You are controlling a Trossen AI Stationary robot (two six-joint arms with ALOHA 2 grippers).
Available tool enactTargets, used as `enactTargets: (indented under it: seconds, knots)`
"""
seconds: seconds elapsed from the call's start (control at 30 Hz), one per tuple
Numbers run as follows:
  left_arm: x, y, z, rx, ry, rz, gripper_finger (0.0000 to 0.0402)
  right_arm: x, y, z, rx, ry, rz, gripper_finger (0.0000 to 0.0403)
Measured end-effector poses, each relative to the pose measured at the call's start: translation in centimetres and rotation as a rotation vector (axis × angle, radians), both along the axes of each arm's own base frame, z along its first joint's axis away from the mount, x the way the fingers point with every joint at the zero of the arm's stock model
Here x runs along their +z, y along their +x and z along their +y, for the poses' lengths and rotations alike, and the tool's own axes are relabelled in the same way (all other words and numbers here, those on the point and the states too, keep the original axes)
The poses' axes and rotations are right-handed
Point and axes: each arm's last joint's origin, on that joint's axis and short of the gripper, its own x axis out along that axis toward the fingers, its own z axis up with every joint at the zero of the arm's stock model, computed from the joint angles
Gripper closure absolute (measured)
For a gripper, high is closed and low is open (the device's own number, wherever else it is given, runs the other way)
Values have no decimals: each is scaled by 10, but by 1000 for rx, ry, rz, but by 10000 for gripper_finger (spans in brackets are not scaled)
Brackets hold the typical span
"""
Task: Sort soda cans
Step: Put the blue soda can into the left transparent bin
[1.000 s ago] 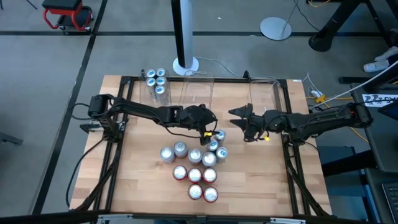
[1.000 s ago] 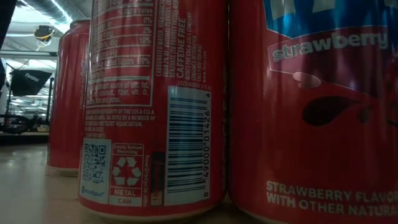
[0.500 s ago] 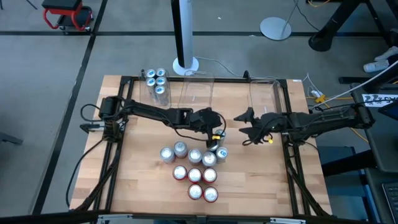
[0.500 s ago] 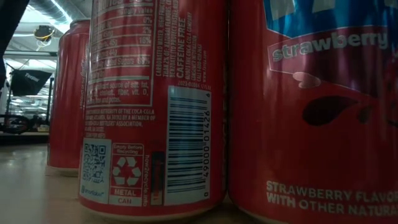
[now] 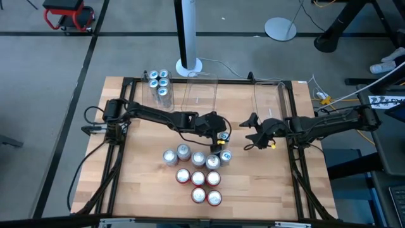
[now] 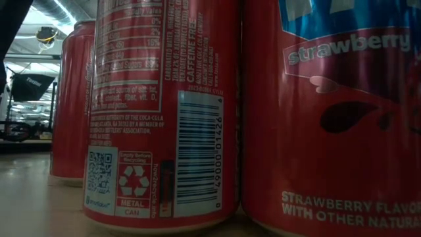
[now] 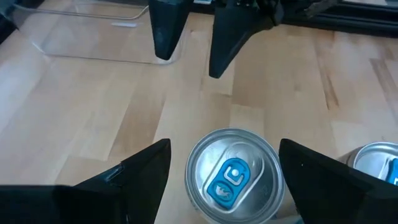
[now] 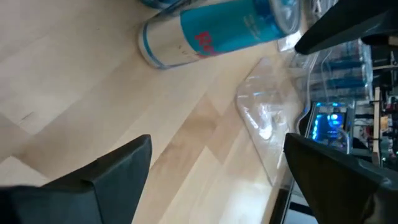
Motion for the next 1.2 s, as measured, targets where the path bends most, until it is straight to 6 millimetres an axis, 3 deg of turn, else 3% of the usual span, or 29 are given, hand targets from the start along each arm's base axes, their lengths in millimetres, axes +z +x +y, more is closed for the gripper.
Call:
enactTargets:
  seconds: [0.37, 0.67, 1.2]
  knots:
    - [-2, 1, 0, 13, -13, 2, 71, 1, 1, 0, -3, 0, -19, 36]
    - [-3, -1, -9, -9, -10, 23, 68, 1, 1, 0, -5, -2, -19, 36]
    - [-10, 3, 11, 5, -63, 23, 68, 3, 3, 1, 18, 13, -48, 36]
